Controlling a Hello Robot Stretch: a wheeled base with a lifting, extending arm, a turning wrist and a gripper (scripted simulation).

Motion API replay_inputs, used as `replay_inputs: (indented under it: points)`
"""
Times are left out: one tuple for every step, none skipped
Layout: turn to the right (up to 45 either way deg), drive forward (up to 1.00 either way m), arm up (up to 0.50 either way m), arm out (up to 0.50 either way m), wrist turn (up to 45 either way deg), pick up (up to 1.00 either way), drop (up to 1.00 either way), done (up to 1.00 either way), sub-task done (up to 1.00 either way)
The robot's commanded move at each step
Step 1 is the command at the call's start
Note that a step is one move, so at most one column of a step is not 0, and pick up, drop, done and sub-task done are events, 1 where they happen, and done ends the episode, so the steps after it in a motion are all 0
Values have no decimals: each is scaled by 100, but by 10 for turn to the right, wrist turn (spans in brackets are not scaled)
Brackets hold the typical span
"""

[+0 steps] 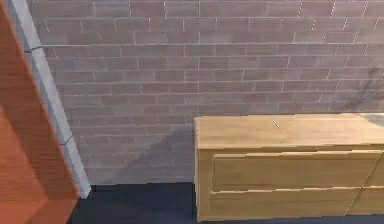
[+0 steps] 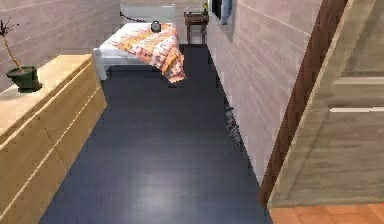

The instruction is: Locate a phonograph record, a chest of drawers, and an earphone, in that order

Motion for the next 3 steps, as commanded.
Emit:
replay_inputs:
  points:
    - [450, 0, 0, 0, 0, 0, 0, 0, 0]
    - [330, 0, 0, 0, 0, 0, 0, 0, 0]
    - [0, 10, 0, 0, 0, 0, 0, 0, 0]
